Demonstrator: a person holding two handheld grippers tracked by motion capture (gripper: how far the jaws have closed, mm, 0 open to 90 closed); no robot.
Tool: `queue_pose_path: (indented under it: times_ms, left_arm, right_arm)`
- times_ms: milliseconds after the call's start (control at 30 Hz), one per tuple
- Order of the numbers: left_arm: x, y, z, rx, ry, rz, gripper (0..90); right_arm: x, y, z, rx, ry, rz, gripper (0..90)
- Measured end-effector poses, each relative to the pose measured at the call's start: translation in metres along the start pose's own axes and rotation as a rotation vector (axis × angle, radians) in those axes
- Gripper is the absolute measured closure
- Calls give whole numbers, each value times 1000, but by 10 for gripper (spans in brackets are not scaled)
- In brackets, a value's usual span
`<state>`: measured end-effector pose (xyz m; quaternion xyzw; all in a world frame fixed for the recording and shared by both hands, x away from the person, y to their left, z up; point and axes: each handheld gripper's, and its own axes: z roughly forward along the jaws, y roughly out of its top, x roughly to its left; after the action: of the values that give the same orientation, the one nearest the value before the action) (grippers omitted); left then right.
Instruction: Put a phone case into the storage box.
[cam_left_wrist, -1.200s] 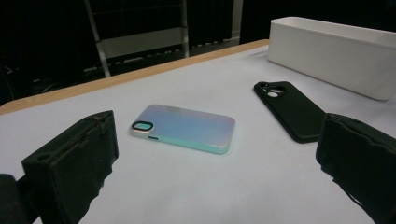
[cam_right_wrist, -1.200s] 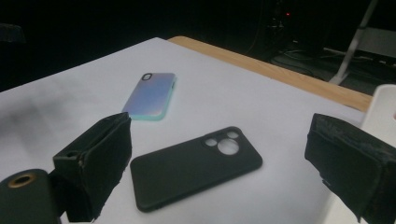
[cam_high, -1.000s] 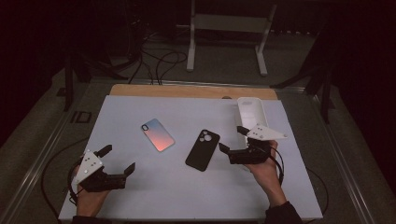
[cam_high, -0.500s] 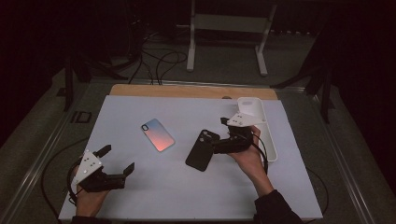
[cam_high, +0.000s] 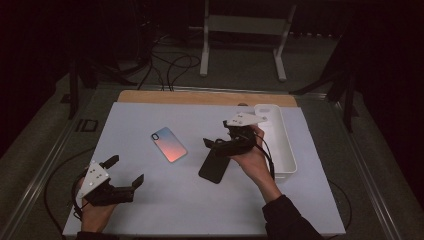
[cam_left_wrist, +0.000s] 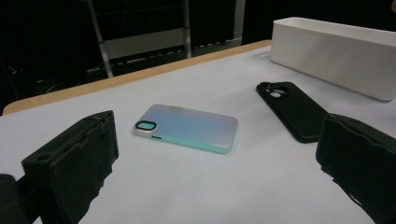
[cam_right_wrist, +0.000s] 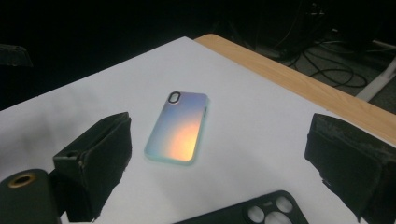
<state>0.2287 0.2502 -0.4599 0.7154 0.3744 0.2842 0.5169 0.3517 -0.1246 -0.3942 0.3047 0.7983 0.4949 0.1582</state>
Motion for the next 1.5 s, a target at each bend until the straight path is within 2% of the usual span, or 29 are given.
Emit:
queue_pose_path:
  times_ms: [800,1500]
  left_arm:
    - [-1,0,0,5,-1,9,0]
    - [-1,0,0,6,-3,11,0]
  right_arm:
    - [15,14,66,142,14,-29,75]
    - [19,9,100,206,16,-14,75]
